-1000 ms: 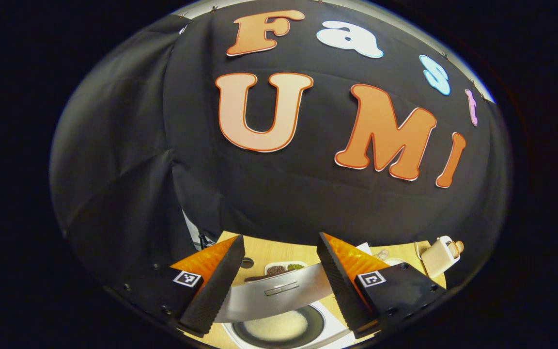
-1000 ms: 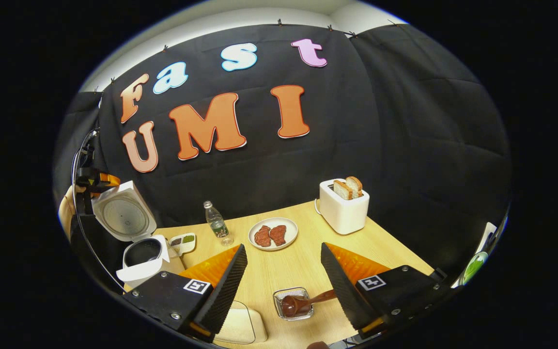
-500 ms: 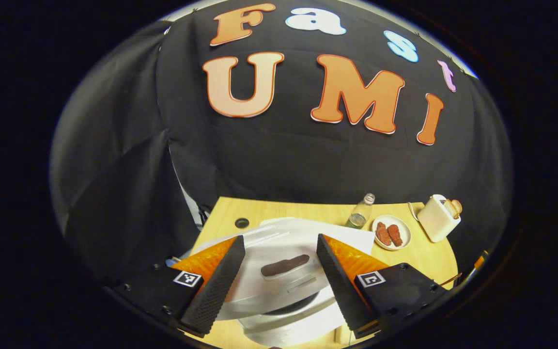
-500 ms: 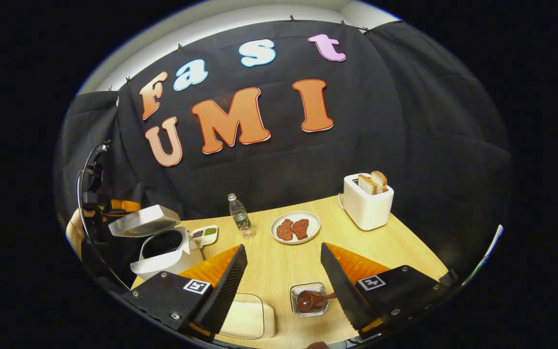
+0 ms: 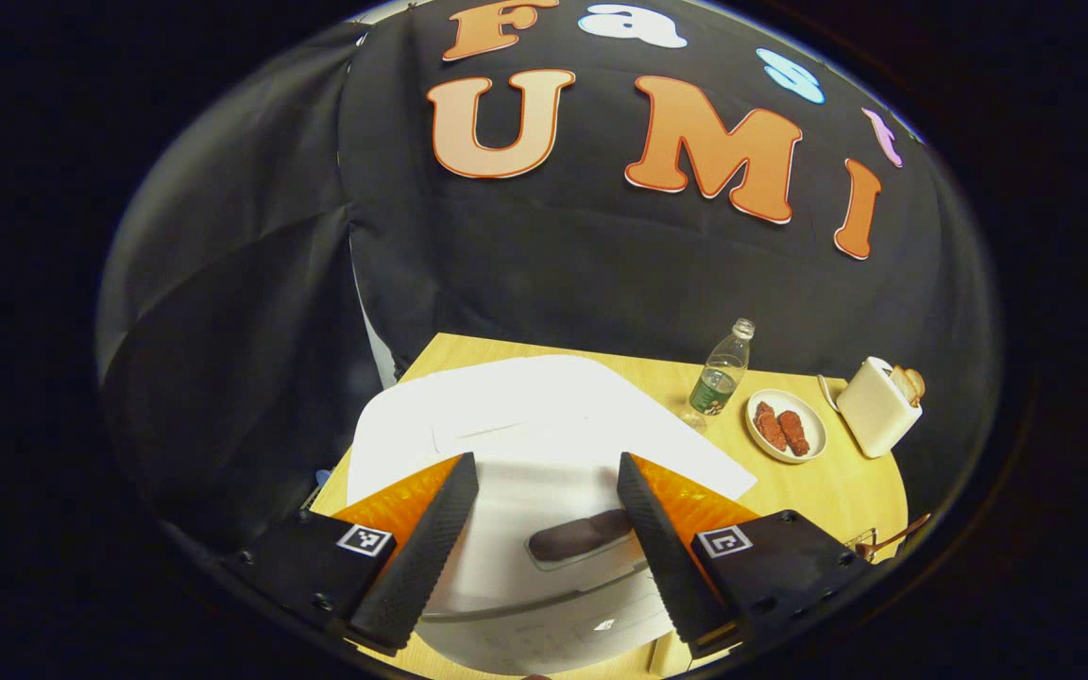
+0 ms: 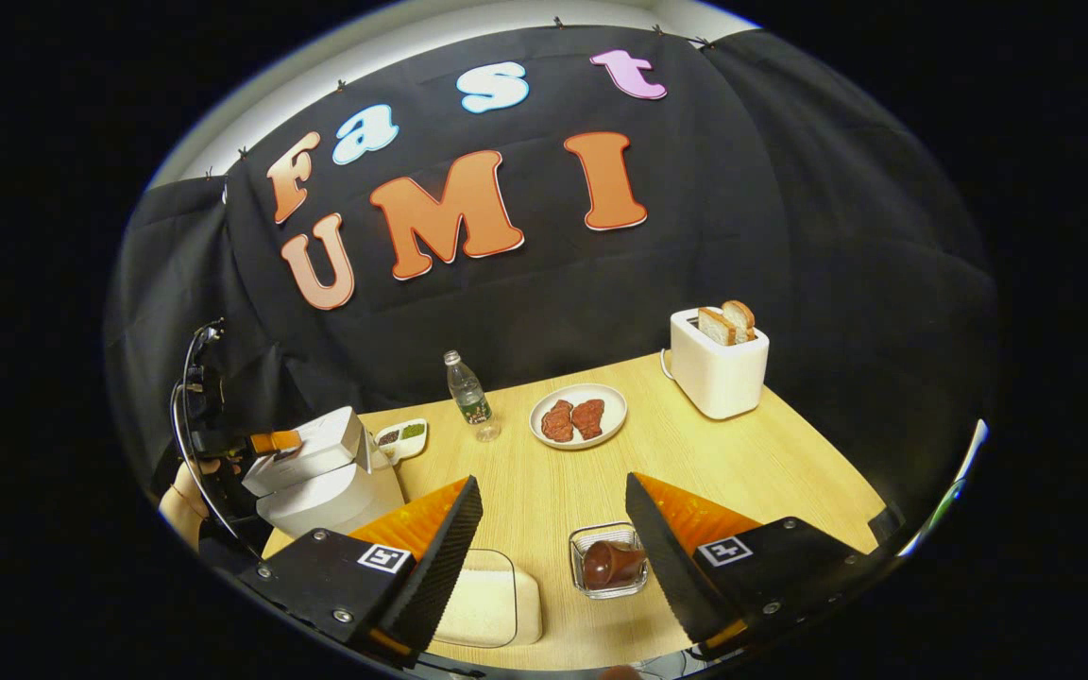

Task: Close the left gripper, press the button to open the rice cooker; take a wooden spoon from the chopstick holder with the right hand, scoop a spoonful of rice and pour it into the rice cooker, then put the wooden spoon back into the chopstick holder.

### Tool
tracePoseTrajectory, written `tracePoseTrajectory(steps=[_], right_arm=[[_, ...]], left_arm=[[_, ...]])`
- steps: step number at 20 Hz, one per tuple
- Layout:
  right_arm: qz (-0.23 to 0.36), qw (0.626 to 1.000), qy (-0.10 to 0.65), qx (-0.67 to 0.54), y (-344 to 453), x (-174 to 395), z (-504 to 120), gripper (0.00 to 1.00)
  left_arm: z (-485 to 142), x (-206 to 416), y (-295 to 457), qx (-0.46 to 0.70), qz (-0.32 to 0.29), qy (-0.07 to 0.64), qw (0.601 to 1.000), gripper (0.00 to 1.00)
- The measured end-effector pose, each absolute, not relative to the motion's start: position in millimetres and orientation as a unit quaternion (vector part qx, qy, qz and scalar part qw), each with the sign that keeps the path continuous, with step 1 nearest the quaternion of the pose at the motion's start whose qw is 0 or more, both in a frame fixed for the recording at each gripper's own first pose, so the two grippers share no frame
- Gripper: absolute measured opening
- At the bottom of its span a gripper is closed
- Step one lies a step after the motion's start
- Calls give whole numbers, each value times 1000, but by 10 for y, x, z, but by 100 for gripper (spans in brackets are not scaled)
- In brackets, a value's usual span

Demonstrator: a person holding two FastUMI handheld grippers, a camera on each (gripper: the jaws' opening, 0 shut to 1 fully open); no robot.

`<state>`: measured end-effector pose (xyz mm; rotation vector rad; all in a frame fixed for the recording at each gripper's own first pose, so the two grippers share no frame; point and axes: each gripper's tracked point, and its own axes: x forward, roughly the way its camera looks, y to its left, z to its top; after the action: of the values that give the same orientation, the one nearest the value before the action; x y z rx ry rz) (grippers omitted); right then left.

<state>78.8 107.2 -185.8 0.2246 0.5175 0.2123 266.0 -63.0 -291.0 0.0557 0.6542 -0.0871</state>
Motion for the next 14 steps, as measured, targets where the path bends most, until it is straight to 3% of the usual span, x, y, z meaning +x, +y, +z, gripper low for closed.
tracePoseTrajectory(steps=[8,14], right_arm=[[97,952,269,109,1071,752,-1996,95],[82,960,247,107,916,774,-1798,95]], left_arm=[[-3161,2579,-554,41,-4,318,947,100],[-2841,2422,-500,28,-26,293,955,100]])
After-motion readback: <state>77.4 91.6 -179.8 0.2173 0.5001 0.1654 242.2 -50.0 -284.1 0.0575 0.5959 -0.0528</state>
